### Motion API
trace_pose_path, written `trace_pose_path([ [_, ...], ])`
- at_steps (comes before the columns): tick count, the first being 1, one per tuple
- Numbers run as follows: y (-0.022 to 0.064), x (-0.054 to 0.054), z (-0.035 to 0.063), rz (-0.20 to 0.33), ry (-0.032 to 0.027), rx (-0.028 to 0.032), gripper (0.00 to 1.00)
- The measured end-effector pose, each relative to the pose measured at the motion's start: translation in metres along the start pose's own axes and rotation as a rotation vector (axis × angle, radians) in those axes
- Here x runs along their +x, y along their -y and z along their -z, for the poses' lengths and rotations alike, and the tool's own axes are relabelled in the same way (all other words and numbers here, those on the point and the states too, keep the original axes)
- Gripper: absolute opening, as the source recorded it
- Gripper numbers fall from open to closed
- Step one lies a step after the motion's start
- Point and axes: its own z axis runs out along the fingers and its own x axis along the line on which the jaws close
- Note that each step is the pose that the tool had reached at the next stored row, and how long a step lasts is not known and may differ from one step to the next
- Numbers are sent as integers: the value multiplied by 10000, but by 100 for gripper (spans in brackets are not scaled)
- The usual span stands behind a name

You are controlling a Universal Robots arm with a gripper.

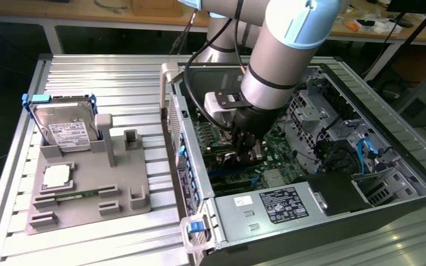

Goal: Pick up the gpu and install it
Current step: 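Insert the gpu into the slot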

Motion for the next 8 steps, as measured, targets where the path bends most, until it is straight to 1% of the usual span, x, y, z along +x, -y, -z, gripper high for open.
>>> trace_pose_path([
  [5, 1, 3, -17, -1, 2, -37, 27],
  [8, 0, 3, -8, -1, 10, -35, 27],
])
